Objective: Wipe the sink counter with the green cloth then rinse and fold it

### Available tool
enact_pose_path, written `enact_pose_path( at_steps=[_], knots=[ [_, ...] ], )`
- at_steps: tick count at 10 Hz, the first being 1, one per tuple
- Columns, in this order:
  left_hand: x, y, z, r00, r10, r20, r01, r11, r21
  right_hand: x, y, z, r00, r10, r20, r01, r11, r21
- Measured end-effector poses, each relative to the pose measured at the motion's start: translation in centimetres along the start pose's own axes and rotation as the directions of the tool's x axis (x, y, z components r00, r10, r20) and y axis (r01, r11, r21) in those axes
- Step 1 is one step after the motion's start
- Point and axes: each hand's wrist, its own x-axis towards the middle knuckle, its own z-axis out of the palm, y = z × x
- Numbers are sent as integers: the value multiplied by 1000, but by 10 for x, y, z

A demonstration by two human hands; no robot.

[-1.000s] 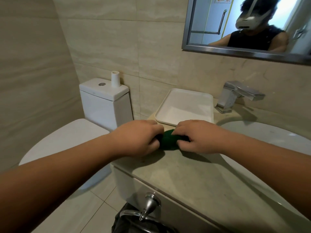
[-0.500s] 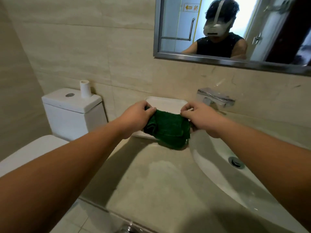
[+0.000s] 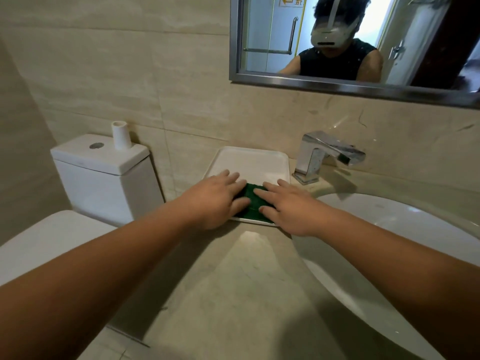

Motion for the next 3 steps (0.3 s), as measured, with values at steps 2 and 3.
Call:
enact_pose_path(
  at_steps=[2, 3],
  knots=[
    [-11, -1, 11, 962, -99, 255, 87, 995, 54, -20, -6, -2, 992, 52, 111, -56, 998, 28],
    [-29, 7, -1, 978, -124, 167, 127, 992, -6, -40, -6, -26, 993, 61, 102, -69, 995, 78]
  ],
)
